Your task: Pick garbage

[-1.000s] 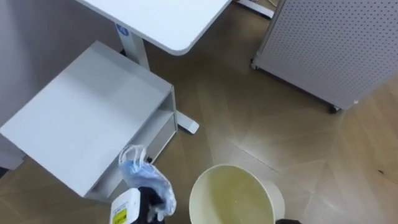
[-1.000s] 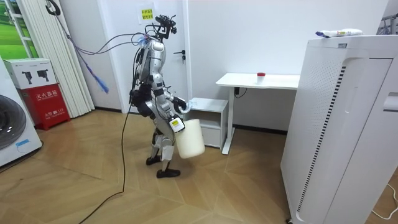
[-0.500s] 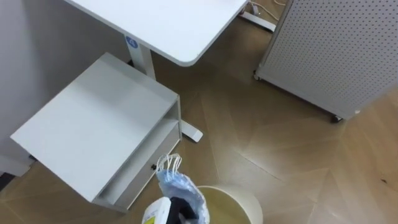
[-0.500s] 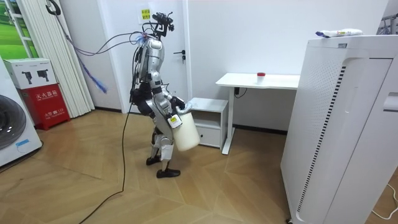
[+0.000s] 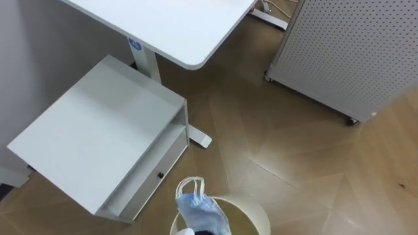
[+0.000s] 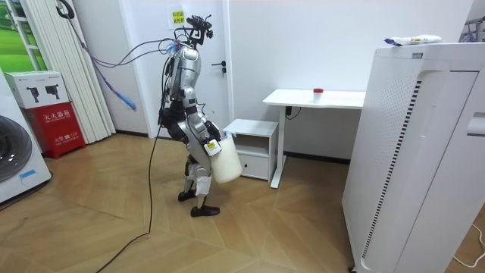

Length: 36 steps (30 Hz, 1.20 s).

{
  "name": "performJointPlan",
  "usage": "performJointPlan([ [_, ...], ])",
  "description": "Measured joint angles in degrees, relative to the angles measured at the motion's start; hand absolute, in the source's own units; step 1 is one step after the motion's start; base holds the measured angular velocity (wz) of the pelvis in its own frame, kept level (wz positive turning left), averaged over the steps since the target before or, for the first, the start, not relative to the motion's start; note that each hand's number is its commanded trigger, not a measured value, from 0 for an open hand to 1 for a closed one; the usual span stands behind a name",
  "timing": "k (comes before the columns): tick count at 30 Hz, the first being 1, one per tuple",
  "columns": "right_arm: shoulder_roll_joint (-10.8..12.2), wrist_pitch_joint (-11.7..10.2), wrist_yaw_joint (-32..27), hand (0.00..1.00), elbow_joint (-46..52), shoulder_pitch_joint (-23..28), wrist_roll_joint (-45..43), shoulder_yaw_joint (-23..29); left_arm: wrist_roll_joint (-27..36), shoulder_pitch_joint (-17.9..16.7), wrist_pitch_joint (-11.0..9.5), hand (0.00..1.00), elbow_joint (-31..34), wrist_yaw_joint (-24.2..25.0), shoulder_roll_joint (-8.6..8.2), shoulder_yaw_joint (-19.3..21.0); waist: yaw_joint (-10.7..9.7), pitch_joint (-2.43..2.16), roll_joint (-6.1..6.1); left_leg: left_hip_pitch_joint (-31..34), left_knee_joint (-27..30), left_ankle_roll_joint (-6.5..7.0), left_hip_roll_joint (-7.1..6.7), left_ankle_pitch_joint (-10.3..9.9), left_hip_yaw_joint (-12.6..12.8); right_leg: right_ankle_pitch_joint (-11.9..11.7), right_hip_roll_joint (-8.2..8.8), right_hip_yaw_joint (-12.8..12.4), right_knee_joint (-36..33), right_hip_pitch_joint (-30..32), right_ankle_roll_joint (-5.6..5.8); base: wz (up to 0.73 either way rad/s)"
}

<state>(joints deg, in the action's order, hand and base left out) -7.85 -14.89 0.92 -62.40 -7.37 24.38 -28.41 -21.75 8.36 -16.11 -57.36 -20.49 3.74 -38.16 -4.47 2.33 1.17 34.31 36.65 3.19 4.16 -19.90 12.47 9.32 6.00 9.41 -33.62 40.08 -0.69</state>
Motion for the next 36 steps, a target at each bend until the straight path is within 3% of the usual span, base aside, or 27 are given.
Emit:
performJointPlan([
  [4, -0.1, 0.0, 0.7, 1.0, 0.1, 0.0, -0.1, 0.0, 0.7, -0.2, 0.0, 0.0, 0.0, 3.9, 0.25, -0.3, 0.0, 0.02, 0.08, 0.0, -0.1, -0.01, 0.04, 0.0, 0.0, 0.0, -0.02, 0.0, 0.1, 0.2, -0.02, 0.0],
  [14, -0.4, 0.0, 3.0, 1.0, -0.4, -0.7, -0.2, 0.4, 0.8, -0.5, 0.0, 0.0, 0.1, 8.4, 0.56, -0.3, 0.1, -0.03, 0.03, 0.0, -0.9, -0.01, 0.15, 0.0, 0.2, -0.2, -0.35, 0.0, 0.8, 0.1, 0.07, -0.01],
  [23, -0.5, 0.0, 4.0, 1.0, -2.4, -0.9, -2.7, 1.1, 0.9, -0.4, 0.0, 0.0, 1.3, 13.2, 2.4, 0.3, 1.0, 0.01, -0.41, -4.7, -2.7, -0.01, -0.04, 0.0, 1.5, -0.2, -0.35, -0.8, 1.2, -3.2, 0.11, -0.07],
  [28, -0.7, 0.0, 5.2, 1.0, -4.7, -1.1, -4.5, 5.2, 0.8, -2.2, -0.5, 0.0, 7.8, 17.0, 4.24, 0.4, 1.5, 0.0, -1.29, -9.3, -4.8, -0.04, -0.24, 0.2, 2.6, -0.6, -0.32, -1.6, 3.1, -7.2, 0.47, -0.07],
  [33, -1.4, 0.0, 6.3, 1.0, -5.4, -0.9, -4.6, 9.8, 0.8, -3.1, -1.0, 0.0, 15.9, 18.7, 5.56, 2.6, 1.2, -0.03, -1.94, -14.4, -9.1, 0.19, -1.58, 1.5, 2.8, -0.9, -0.13, -2.2, 5.1, -11.4, 1.17, -0.01],
  [36, -2.0, 0.0, 6.3, 1.0, -4.6, 0.6, -4.4, 10.6, 0.8, -3.0, -2.9, 0.0, 18.8, 18.1, 5.95, 4.6, 1.1, -0.14, -2.4, -19.3, -12.0, 0.19, -1.94, 1.7, 3.1, -1.0, -0.32, -1.8, 7.1, -15.8, 1.56, -0.04],
])
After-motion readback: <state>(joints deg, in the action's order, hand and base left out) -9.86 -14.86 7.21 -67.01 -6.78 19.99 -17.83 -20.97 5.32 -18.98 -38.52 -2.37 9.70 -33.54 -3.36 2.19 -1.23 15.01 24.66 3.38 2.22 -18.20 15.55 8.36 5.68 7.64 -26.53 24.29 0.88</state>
